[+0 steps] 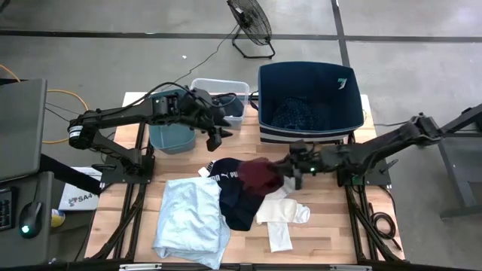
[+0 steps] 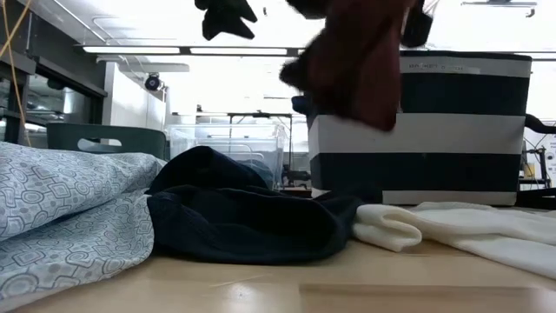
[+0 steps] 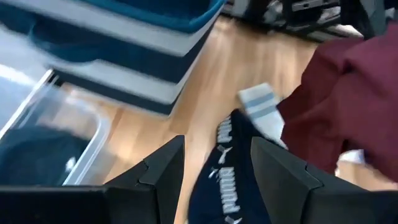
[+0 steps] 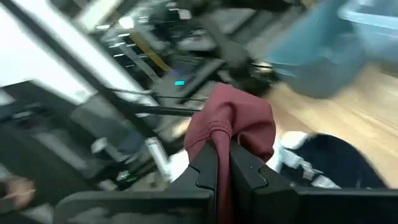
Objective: Pick & Place Cloths
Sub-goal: Put the red boxer shorts into the transparent bin
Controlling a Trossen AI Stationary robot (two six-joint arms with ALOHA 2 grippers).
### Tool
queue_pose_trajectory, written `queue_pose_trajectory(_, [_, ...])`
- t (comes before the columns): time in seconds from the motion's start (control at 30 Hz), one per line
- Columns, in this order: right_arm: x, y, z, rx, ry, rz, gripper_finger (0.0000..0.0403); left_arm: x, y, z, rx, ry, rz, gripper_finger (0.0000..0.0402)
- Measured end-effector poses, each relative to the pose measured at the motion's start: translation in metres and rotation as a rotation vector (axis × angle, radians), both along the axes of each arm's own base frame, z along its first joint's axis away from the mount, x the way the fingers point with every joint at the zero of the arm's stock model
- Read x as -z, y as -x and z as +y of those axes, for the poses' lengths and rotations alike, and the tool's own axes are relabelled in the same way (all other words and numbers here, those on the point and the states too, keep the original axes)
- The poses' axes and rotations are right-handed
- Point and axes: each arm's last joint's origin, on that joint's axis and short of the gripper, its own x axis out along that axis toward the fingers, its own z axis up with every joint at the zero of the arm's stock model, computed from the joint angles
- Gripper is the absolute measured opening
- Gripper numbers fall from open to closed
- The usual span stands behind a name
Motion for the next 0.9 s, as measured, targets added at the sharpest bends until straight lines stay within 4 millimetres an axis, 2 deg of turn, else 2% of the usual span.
queue_pose_trajectory(0.1, [-0.020, 0.011, -0.001, -0.082, 0.024, -0.093, 0.0005, -0.004, -0.003, -0.001, 0.044, 0.015, -0.052, 0.0179])
queue_pose_trajectory(0.23, [-0.036, 0.025, -0.004, -0.121, 0.047, -0.172, 0.0005, -0.010, -0.006, -0.001, 0.088, 0.003, -0.127, 0.0179])
queue_pose_trajectory(0.5, [-0.049, 0.040, -0.016, 0.143, 0.098, -0.225, 0.0005, -0.028, -0.014, -0.002, 0.153, -0.017, -0.328, 0.0179])
queue_pose_trajectory(0.67, [-0.051, 0.040, -0.023, 0.305, 0.109, -0.238, 0.0005, -0.039, -0.017, -0.006, 0.206, -0.130, -0.437, 0.0186])
queue_pose_trajectory(0.8, [-0.055, 0.035, -0.029, 0.399, 0.124, -0.283, 0.0005, -0.045, -0.022, -0.016, 0.261, -0.213, -0.512, 0.0216])
queue_pose_trajectory(0.9, [-0.057, 0.031, -0.032, 0.455, 0.136, -0.319, 0.0005, -0.042, -0.028, -0.022, 0.233, -0.258, -0.509, 0.0253])
